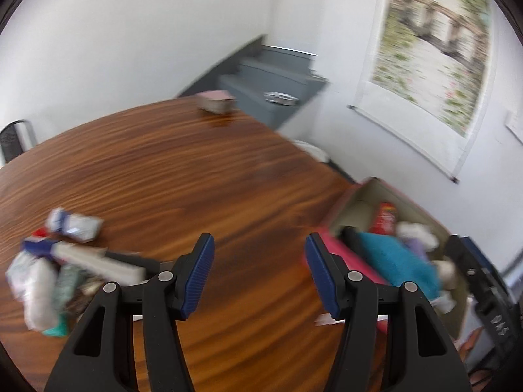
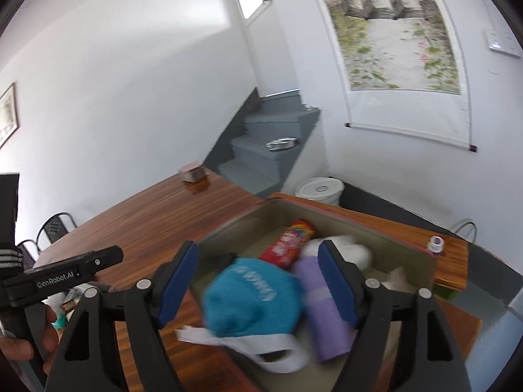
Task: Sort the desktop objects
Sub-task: 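Open both grippers to drop the comb and purple roll into the pink tin, then grasp the plastic-wrapped white cotton bundle with the left gripper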
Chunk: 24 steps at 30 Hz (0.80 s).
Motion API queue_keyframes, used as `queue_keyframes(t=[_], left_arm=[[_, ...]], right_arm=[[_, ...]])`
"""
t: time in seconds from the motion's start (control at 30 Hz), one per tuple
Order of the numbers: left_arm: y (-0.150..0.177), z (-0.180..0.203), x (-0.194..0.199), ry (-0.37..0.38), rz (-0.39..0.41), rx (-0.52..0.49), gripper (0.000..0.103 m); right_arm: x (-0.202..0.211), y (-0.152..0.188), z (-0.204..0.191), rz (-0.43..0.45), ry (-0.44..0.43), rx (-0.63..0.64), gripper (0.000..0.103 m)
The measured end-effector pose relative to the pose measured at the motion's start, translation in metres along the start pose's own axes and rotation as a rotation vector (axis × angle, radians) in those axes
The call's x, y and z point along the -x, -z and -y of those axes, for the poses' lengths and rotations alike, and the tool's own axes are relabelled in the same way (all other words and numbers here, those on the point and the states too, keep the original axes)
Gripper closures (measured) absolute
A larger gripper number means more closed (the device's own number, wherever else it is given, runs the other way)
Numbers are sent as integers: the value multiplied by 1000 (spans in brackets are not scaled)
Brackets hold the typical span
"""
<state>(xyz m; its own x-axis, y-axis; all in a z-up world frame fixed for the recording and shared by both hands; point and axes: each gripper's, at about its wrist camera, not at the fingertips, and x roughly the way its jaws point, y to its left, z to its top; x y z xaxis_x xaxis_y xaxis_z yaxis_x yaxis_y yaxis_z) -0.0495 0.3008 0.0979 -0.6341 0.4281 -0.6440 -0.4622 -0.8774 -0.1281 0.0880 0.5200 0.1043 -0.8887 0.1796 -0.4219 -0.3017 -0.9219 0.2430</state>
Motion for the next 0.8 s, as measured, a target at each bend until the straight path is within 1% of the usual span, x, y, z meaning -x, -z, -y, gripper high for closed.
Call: queue_keyframes(t=[0.17,0.23,0.4,0.47,0.53,0.6,0.7,0.8], left_arm=[[12,-62,17,-123,2,96,42],[18,-89,25,-162,1,138,42],[34,-153,40,-286,-17,243,41],[41,-179,39,-301,-40,305,41],[47,-196,37,-293,-55,346,41],[51,-208,34,-298,-71,359,41],[55,-208,27,-309,-93,357,41],[56,-206,22,-283,-101,353,41]], right_arm=[[-6,8,-42,-30,-99,57,22],[-10,13,-61,-52,-149,86,22],[-24,21,-107,-126,-284,122,21],[-30,27,-125,-157,-320,141,21],[-34,33,-139,-181,-356,152,21],[-36,39,-152,-192,-373,173,21],[-38,46,-163,-207,-389,196,21],[-41,53,-166,-229,-387,214,21]])
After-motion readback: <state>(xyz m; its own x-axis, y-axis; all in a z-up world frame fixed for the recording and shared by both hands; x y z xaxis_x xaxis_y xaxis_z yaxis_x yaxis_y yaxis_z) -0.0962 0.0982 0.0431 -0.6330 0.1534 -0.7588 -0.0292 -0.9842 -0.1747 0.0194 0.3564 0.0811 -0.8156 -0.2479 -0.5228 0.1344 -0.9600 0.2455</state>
